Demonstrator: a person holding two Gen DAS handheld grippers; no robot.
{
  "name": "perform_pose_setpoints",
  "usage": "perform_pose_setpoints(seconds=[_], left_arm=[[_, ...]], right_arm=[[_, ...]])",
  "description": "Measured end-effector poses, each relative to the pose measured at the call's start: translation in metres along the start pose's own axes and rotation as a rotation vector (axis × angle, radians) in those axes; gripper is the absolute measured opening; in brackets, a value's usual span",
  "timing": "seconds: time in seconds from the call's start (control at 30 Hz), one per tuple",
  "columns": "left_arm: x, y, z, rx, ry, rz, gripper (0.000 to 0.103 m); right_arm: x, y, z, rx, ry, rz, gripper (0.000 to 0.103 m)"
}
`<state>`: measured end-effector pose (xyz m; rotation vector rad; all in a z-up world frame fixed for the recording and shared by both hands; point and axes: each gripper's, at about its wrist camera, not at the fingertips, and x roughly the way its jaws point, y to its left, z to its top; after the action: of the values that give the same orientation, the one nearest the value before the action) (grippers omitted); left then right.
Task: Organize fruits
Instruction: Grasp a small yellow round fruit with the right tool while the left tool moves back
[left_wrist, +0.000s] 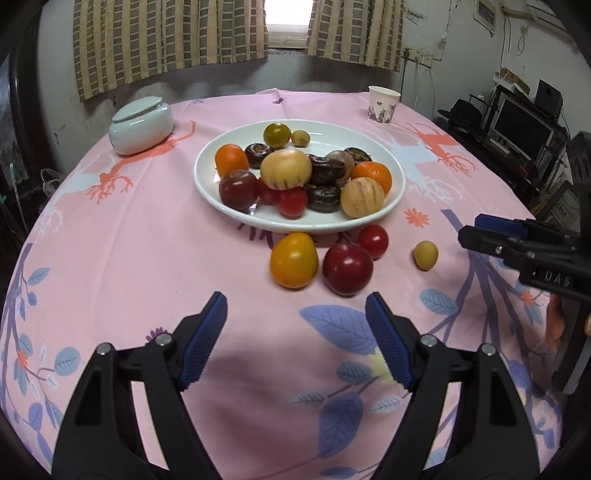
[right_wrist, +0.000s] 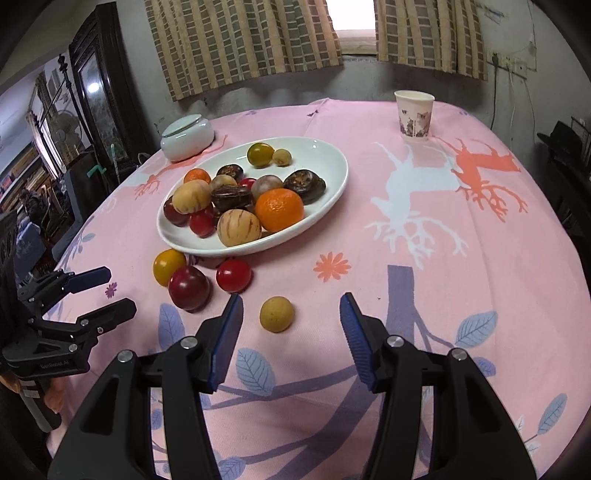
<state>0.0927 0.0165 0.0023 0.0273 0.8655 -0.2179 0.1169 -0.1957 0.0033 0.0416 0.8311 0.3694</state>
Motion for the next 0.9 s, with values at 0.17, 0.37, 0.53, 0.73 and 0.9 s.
perform_pose_setpoints(seconds=[0.17,0.37,0.53,0.73,0.9], left_arm=[[-0.001,0.002,0.001,-0.022,-0.032,-0.033,0.081],[0.017,0.009,-0.007,-0.068,0.033,-0.044,0.081],[0.019,0.022,-0.005,-0.102,0.018,-0.003,0.085],[0.019,0.03,-0.006,-0.121,0.02,0.0,0.088],[0.019,0.031,-0.006,-0.125,0.017,-0.001,0.088]], right_arm=[[0.007,0.005,-0.003,-0.025,0.016,-0.005,0.055],[0.026,0.012,-0.01,-0.056,0.09,-0.018,0.055],[0.042,0.026,-0.009,-0.103,0.118,-0.046,0.055],[0.057,0.032,-0.003,-0.124,0.141,-0.106,0.027],[0.057,0.026,-0.005,-0.084,0.137,-0.09,0.025]])
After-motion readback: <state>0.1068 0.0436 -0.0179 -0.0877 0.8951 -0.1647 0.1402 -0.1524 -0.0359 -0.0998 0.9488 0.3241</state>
